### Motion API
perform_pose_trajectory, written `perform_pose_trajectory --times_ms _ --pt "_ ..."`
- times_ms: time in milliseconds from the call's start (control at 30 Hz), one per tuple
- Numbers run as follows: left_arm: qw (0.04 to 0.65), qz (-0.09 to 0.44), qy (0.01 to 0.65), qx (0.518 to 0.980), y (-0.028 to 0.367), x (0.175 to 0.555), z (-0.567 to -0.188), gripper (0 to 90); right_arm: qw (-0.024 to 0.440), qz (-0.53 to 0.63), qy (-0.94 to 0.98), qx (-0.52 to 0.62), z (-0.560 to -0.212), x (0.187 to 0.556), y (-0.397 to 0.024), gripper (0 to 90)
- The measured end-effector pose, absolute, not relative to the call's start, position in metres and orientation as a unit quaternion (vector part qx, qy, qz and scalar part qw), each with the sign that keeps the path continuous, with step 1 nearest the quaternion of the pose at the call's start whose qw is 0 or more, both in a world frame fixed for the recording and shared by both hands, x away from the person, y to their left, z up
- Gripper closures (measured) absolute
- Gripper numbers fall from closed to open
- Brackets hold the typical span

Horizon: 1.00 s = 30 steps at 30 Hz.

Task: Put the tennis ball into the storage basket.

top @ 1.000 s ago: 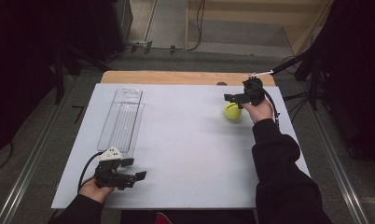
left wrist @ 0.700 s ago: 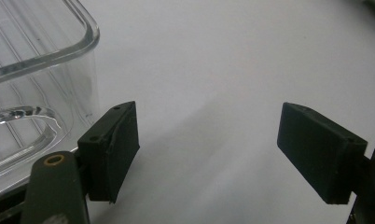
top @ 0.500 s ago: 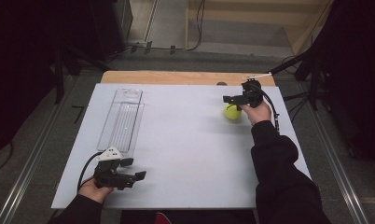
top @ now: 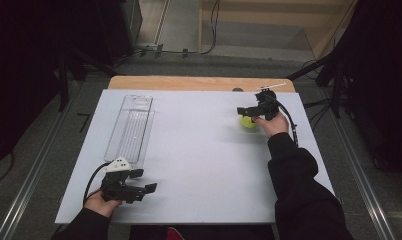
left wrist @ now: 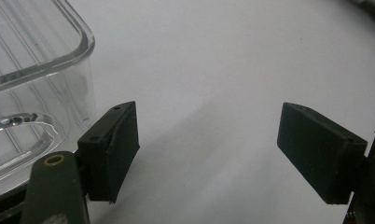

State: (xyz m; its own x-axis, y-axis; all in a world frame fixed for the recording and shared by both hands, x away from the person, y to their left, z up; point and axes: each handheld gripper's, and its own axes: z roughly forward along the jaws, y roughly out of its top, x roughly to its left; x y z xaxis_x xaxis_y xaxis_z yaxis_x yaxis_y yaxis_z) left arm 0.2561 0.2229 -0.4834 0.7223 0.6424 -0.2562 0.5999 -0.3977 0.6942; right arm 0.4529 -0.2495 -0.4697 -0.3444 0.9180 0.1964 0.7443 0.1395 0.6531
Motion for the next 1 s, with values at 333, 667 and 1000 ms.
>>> perform_pose_trajectory --times_ms 333,667,1000 --pt "0.407 0.025 0.367 0.836 0.221 0.257 -0.483 21.1 0.123 0.347 0.735 0.569 -0.482 0.451 -0.249 0.0" --pt "0.407 0.025 0.366 0.836 0.221 0.257 -0.482 21.1 0.121 0.33 0.74 0.573 -0.493 0.448 -0.247 0.0" --pt "0.407 0.024 0.364 0.837 0.22 0.258 -0.482 21.2 0.116 0.312 0.747 0.575 -0.502 0.446 -0.246 3.6"
